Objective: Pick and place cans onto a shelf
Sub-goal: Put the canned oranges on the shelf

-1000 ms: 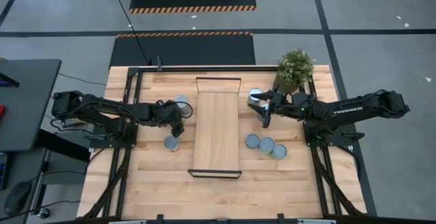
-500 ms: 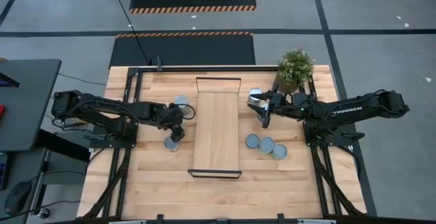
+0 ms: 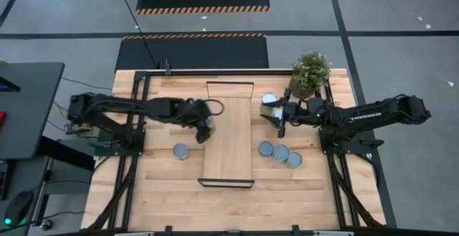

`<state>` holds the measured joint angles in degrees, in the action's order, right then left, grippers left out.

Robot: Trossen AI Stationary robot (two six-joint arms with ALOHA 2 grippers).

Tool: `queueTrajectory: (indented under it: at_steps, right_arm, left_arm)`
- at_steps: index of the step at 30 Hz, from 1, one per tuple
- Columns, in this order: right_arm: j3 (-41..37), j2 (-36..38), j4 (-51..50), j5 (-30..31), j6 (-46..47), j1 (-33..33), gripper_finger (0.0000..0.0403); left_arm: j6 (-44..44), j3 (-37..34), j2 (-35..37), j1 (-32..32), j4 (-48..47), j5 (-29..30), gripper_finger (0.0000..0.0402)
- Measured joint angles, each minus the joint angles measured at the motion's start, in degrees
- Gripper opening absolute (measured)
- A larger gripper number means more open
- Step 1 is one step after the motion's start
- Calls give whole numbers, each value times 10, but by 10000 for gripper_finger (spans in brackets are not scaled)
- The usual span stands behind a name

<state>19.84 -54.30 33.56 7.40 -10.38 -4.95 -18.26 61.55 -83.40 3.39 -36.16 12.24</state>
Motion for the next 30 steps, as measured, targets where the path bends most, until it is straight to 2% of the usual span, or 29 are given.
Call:
queueTrajectory:
  at_steps: [6, 10, 18, 27, 30]
  right_arm:
    - [0, 1, -35, 9, -16, -1, 201]
    - [0, 6, -47, 46, -37, -1, 201]
    - [0, 14, -66, 100, -63, -2, 201]
    - [0, 14, -71, 97, -78, -8, 201]
    - [0, 15, -71, 92, -91, -8, 201]
  left_arm:
    - [106, 116, -121, 37, -1, -38, 329]
    - [175, 182, -188, 59, 0, -46, 329]
    - [279, 282, -274, 91, 3, -58, 329]
    - [298, 297, -318, 106, 32, -98, 330]
    - [308, 298, -320, 98, 34, -88, 335]
